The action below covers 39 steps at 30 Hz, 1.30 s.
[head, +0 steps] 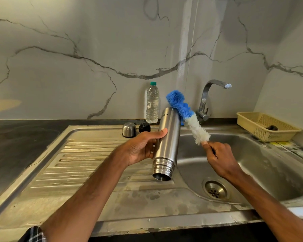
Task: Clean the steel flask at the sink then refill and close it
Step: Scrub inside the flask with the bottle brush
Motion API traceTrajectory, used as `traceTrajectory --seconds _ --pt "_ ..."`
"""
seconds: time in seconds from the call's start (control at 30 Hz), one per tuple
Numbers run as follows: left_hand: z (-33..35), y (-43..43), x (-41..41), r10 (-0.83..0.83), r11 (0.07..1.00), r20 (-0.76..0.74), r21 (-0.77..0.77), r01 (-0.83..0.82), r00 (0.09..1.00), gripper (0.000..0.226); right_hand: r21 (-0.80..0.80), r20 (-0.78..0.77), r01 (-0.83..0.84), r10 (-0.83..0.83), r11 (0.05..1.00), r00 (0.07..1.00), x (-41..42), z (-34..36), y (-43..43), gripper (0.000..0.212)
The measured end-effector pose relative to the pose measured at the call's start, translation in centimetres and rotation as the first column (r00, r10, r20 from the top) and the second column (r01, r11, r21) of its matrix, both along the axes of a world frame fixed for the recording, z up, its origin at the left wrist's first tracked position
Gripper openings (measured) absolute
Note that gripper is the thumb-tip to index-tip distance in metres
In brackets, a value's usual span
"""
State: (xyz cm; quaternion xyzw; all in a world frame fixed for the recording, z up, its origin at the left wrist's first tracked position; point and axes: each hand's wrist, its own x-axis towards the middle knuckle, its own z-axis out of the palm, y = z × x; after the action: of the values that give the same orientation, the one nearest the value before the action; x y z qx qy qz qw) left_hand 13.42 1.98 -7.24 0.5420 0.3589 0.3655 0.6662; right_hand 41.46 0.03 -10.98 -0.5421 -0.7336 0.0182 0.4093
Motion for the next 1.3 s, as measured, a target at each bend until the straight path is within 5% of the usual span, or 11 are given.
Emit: traceTrajectory --seconds 0.23,0.43,0.9,1.0,1.13,1.3 --pt "0.6 -0.2 -0.3 0.039 0.997 0.15 -0.077 -0.027 0.988 0.046 -0.009 0.005 -0.024 0.024 1.0 1.0 -0.2 0.2 -0.4 0.049" --pt "0.6 0.4 -0.9 0.07 0.997 0.121 -0.042 -0.065 0.99 0.061 0.027 0.008 -0.063 0.063 0.998 0.998 -0.2 0.5 -0.5 0.047" --pt "0.5 0.5 -1.1 0.099 0.994 0.172 -0.07 -0.088 0.98 0.057 0.066 0.071 -0.159 0.154 0.985 0.986 -0.7 0.3 -1.3 0.047" --pt "0.5 0.7 -1.6 0.065 0.997 0.125 -0.043 -0.06 0.99 0.066 0.026 0.028 -0.013 0.012 1.0 1.0 -0.4 0.8 -0.4 0.048" --pt "0.3 0.5 -1.1 0.004 1.0 0.013 0.014 -0.004 1.0 0.049 0.031 -0.01 0.075 -0.074 0.997 0.997 -0.2 0.7 -0.3 0.047" --pt "0.5 0.5 -1.0 0.069 0.997 0.12 -0.027 -0.066 0.99 0.063 0.03 0.035 -0.113 0.111 0.993 0.993 -0.4 0.3 -0.8 0.048"
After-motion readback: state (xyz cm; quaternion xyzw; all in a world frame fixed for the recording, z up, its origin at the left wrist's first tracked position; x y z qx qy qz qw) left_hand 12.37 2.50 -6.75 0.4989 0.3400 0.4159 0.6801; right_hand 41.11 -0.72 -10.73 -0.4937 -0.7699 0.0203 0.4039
